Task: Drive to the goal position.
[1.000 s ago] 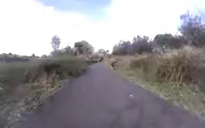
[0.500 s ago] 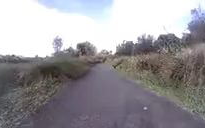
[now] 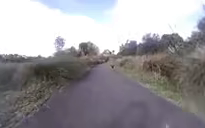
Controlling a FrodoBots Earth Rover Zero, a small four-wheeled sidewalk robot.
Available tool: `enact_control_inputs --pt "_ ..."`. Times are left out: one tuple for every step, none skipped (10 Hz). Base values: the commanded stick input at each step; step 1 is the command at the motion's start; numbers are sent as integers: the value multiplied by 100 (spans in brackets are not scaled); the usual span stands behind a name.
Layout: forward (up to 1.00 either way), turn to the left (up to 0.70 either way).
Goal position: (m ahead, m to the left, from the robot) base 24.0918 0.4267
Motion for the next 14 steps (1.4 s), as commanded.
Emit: enact_control_inputs --pt "85 0" --pt "85 0" --pt "85 -34" --pt "85 -34" --pt "85 -34" --pt "85 -34" --pt "85 -34" --pt "85 -34" --pt "85 -20" --pt "85 -2" --pt "85 0" --pt "85 0" --pt "85 0" --pt "85 0"
